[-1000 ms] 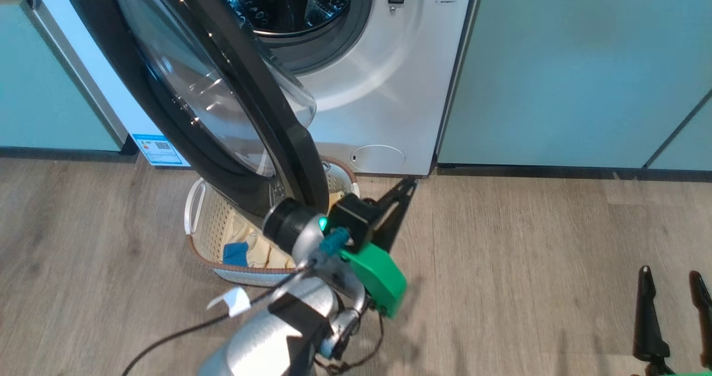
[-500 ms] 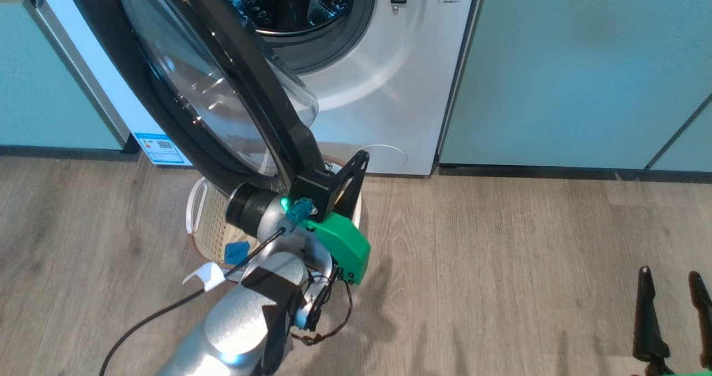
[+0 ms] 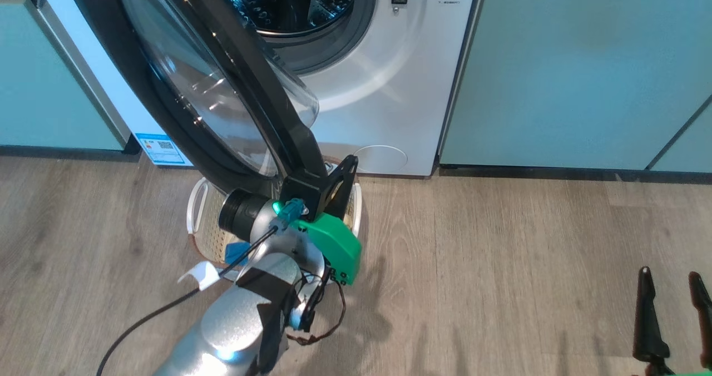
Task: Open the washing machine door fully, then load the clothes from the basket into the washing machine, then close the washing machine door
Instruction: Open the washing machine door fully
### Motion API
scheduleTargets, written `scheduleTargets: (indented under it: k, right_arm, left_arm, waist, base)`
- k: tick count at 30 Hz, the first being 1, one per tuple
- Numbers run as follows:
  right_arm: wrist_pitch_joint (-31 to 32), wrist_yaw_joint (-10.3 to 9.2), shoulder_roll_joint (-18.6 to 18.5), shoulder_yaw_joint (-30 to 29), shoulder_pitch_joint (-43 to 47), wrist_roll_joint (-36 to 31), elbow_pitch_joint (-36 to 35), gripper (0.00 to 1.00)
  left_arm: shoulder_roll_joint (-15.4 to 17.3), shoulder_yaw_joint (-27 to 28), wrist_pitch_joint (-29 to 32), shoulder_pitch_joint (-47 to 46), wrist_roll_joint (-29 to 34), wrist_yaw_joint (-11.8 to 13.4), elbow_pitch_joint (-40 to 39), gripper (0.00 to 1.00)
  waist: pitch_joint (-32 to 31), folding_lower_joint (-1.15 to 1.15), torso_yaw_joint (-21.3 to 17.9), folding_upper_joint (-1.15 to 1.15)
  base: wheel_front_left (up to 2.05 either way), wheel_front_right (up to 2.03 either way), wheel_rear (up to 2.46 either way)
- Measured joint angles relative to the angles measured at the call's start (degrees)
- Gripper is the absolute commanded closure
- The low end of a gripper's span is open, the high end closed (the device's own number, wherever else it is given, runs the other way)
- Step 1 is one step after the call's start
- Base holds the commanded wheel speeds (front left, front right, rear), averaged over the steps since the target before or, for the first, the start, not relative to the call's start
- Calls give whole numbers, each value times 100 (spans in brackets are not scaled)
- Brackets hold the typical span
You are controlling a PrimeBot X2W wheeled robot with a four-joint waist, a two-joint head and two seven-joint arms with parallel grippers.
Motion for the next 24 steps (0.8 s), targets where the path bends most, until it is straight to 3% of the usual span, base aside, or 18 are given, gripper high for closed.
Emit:
scheduleTargets:
  k: [12, 24]
  right_arm:
    - [0, 0, 0, -45, 3, 0, 3, 0]
    - [0, 0, 1, -87, 2, -9, 4, 0]
  left_arm:
    - [-25, -54, -64, 1, -47, 13, 3, 100]
    - [-62, -249, -69, 113, -99, 182, -336, 100]
  waist:
    - [44, 0, 152, 0]
    - [125, 0, 692, 0]
  base:
    - [0, 0, 0]
    - [0, 0, 0]
